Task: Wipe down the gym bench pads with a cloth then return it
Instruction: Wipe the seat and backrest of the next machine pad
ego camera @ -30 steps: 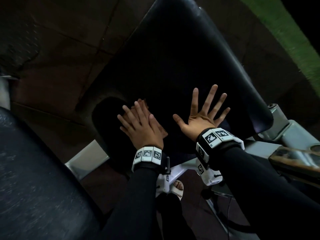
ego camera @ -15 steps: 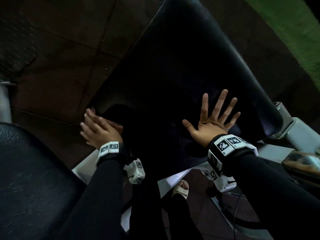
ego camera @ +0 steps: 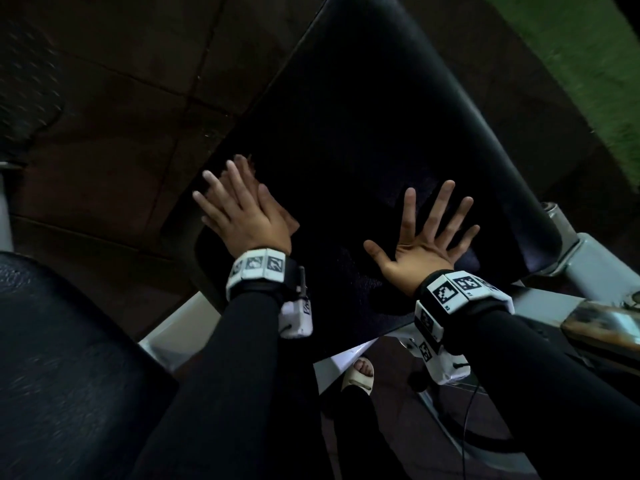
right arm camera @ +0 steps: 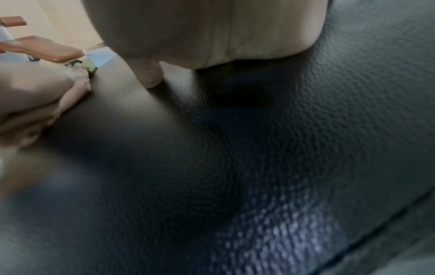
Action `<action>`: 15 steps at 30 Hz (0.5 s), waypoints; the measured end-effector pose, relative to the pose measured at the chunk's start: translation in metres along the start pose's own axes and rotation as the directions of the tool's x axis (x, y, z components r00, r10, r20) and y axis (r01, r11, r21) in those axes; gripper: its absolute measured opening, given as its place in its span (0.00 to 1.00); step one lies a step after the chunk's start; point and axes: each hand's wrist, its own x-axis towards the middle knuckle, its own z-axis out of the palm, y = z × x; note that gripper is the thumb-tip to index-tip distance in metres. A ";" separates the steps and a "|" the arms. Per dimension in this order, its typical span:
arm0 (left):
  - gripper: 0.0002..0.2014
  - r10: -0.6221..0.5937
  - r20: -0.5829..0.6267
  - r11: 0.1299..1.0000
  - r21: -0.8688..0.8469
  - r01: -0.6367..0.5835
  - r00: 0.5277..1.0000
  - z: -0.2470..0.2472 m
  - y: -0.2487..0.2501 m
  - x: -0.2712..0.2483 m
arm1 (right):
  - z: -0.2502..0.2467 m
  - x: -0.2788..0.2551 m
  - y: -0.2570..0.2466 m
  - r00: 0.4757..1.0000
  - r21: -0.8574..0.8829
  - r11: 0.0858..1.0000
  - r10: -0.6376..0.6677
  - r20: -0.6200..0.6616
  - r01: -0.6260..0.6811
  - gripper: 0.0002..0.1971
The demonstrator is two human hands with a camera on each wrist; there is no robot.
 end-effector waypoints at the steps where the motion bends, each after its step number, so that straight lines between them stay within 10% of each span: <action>1: 0.28 0.003 -0.001 1.000 -0.011 -0.003 1.000 -0.003 -0.006 0.012 | 0.000 0.000 0.000 1.000 0.000 1.000 0.002 0.001 -0.002 0.51; 8: 0.25 -0.397 -0.100 0.918 -0.040 0.395 0.912 -0.016 -0.064 0.016 | 0.000 0.000 -0.001 1.000 -0.001 1.000 0.009 0.005 -0.009 0.51; 15: 0.28 -0.438 0.004 0.898 -0.032 0.438 0.899 -0.007 -0.049 -0.046 | -0.001 -0.001 -0.001 1.000 -0.004 1.000 0.005 0.001 -0.005 0.51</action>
